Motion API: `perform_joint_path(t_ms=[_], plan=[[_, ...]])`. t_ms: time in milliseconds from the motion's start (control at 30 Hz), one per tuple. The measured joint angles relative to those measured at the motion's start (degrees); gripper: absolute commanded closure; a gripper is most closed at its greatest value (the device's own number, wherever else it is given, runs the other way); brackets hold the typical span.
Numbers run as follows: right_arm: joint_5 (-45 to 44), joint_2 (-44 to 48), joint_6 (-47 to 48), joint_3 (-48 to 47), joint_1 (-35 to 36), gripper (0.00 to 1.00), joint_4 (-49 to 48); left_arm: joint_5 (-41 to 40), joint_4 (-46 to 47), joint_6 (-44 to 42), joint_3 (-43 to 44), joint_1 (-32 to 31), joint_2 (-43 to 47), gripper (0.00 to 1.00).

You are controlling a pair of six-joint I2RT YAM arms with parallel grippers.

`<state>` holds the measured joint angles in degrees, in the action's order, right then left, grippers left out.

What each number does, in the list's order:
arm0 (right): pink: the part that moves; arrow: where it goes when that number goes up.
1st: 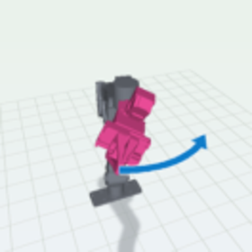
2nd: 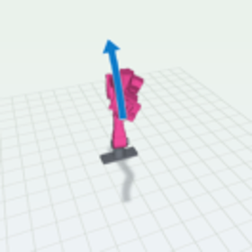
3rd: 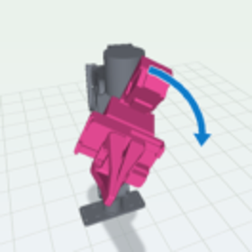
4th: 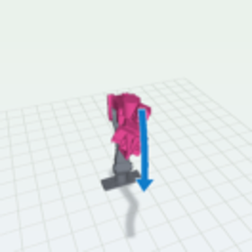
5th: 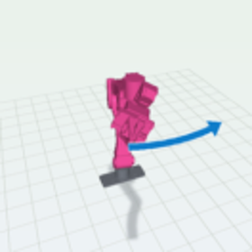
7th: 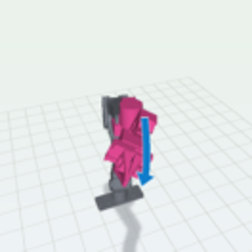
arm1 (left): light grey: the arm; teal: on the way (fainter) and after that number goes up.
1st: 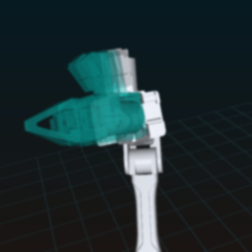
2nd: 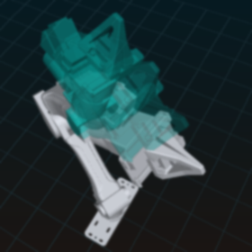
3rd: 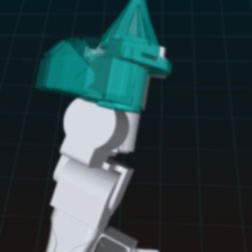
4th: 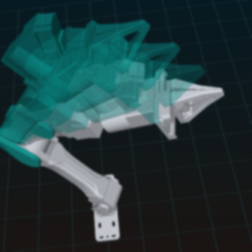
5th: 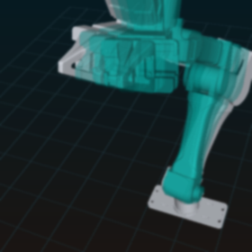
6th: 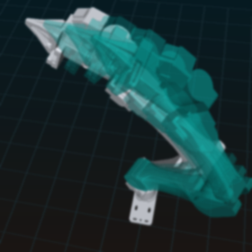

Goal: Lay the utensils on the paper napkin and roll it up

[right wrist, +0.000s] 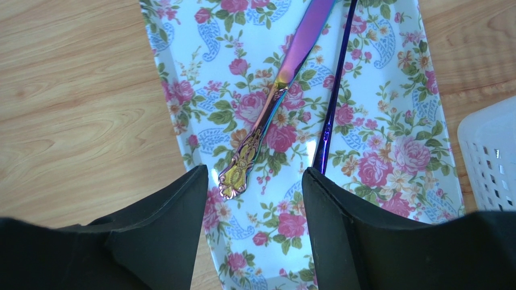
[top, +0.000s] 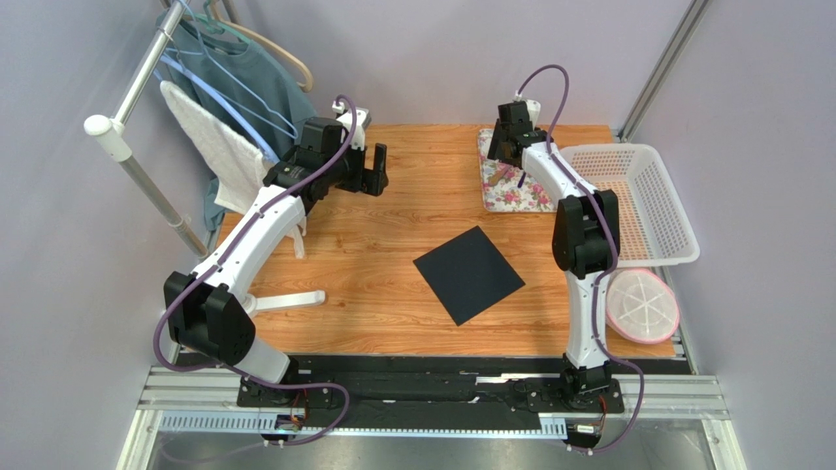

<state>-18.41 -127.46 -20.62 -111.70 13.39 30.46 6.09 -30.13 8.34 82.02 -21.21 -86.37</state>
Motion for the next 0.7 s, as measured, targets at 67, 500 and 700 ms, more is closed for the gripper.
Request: perform_joint_path(t_ms=[67, 500, 700], plan=[[-0.94, -1.86, -0.46, -1.16, 0.0, 0.41, -0.04, -0.24, 0.04, 0.35, 0.0, 0.0, 0.0, 0.01], [-3.74, -10.4, -2.95, -5.73, -0.42, 0.37, -1.22, 0.74, 0.39, 1.6, 0.0, 0.02, 0.0, 0.01], [-3.78, -13.44, -4.37, -7.93, -0.94, 0.37, -1.11, 3.41, 0.11, 2.84, 0.04, 0.0, 0.0, 0.01]])
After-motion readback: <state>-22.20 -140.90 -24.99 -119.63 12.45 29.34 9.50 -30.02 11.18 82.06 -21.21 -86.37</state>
